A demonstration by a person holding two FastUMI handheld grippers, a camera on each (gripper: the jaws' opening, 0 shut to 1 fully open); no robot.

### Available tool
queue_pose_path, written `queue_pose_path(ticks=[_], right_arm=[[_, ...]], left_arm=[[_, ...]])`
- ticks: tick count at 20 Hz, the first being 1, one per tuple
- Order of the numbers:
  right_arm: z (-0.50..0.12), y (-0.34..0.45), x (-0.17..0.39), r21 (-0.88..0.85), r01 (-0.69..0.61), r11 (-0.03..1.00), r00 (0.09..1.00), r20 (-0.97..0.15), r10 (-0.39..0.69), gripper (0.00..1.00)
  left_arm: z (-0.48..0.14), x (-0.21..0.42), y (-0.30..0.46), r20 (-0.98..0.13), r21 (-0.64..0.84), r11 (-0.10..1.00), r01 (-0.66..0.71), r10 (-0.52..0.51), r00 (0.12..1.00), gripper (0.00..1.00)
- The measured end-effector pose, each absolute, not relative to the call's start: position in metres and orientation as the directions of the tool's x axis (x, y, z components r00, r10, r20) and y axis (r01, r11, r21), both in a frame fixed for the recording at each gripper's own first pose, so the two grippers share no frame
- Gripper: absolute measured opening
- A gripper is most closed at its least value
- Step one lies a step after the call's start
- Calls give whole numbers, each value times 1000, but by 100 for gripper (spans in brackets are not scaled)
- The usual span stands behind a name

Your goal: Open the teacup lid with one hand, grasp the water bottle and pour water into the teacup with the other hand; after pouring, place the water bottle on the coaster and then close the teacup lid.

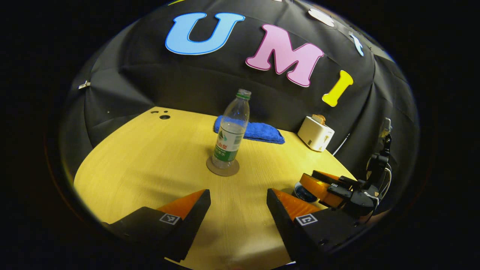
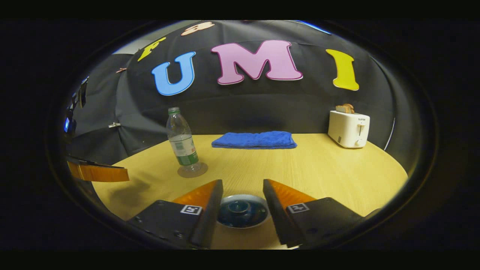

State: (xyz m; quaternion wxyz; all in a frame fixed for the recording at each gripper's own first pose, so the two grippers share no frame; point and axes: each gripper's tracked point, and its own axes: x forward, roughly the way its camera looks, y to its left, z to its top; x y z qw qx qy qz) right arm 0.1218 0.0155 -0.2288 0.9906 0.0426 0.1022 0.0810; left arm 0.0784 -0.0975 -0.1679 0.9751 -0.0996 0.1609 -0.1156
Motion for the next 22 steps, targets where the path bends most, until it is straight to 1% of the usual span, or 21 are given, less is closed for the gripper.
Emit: queue_pose_path(ticks=[1, 2, 3, 4, 8, 9, 10, 12, 13, 15, 17, 18, 20, 22], right_arm=[[-218, 13, 123, 109, -150, 983, 967, -192, 169, 72], [-207, 11, 120, 117, -150, 982, 968, -186, 170, 90], [-195, 7, 117, 116, -148, 982, 970, -178, 167, 93], [-180, 2, 115, 107, -149, 983, 971, -172, 166, 99], [-128, -28, 91, 43, -139, 989, 974, -176, 144, 99], [-111, -38, 84, 34, -131, 991, 977, -165, 135, 99], [-96, -47, 77, 24, -123, 992, 980, -154, 125, 99], [-72, -58, 63, 7, -119, 993, 984, -135, 118, 99], [-62, -60, 56, 0, -119, 993, 984, -132, 118, 98], [-47, -62, 39, 5, -116, 993, 986, -124, 115, 98], [-31, -63, 24, 18, -89, 996, 991, -100, 91, 98], [-27, -63, 16, 24, -72, 997, 993, -91, 73, 99], [-26, -59, 5, 43, -45, 998, 993, -106, 50, 98], [-26, -55, -2, 41, -33, 999, 992, -121, 38, 99]], left_arm=[[-156, 78, -96, -279, -234, 956, 177, -241, 930, 96], [-144, 77, -94, -267, -233, 959, 160, -221, 938, 96], [-132, 76, -91, -256, -227, 964, 135, -193, 947, 96], [-119, 74, -89, -244, -219, 969, 114, -167, 955, 96], [-60, 63, -95, -165, -190, 979, 70, -102, 981, 95], [-46, 60, -97, -148, -181, 982, 57, -85, 985, 92], [-34, 58, -97, -134, -175, 984, 33, -57, 989, 96], [-16, 48, -94, -127, -181, 981, -65, 42, 991, 96], [-11, 38, -99, -130, -184, 978, -99, 75, 989, 96], [-1, 20, -106, -107, -148, 978, -145, 130, 986, 96], [5, 1, -108, -77, -93, 979, -179, 172, 982, 96], [5, -6, -114, -71, -84, 983, -165, 159, 985, 96], [-3, -18, -133, -107, -91, 991, -94, 84, 991, 95], [-11, -22, -135, -134, -71, 997, -28, 18, 991, 95]])
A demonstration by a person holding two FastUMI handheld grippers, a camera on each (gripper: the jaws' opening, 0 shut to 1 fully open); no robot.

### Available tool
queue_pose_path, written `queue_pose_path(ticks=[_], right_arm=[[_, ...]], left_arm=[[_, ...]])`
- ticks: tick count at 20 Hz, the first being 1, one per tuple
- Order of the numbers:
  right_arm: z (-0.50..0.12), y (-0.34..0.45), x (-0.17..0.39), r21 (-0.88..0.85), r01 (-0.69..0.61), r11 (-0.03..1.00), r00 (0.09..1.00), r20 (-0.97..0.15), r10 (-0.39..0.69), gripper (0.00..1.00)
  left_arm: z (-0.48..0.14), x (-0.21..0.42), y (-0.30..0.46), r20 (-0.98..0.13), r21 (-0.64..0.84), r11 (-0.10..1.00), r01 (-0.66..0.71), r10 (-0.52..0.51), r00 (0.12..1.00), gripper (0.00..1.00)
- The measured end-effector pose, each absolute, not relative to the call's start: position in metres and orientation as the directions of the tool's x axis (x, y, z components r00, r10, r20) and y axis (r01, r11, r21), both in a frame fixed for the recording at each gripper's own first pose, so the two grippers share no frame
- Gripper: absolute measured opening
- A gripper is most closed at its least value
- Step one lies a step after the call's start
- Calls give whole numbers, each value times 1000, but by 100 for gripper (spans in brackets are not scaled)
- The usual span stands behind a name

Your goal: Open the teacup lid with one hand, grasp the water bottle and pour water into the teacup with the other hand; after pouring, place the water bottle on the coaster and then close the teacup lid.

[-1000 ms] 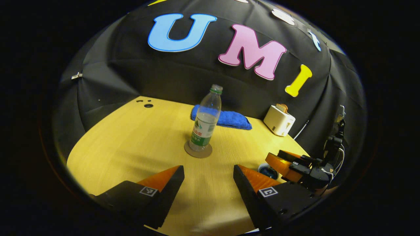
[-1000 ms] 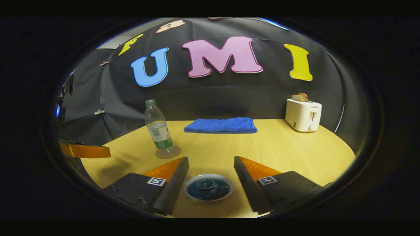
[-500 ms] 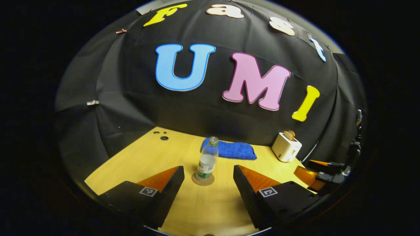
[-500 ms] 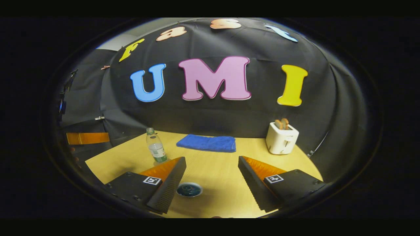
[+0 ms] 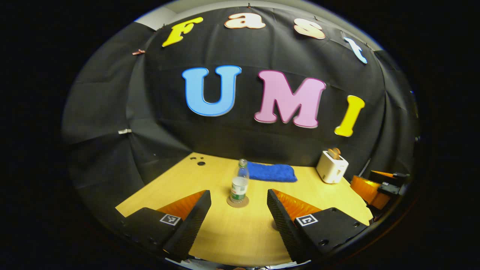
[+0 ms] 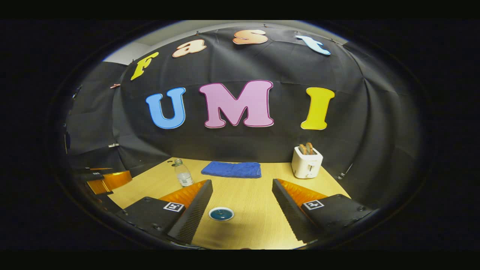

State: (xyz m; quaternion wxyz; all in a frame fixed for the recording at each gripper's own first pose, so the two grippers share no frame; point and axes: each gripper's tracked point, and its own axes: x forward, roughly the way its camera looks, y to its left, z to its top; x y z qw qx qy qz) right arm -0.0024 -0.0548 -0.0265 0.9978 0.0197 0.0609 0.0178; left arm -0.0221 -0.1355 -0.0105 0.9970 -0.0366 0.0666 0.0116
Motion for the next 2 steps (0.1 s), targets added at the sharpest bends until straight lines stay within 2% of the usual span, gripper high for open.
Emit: queue_pose_path(ticks=[2], right_arm=[[-30, -47, -11, 42, -24, 999, 991, -133, 30, 98]], left_arm=[[2, -21, -118, -102, -31, 999, -35, 32, 994, 96]])
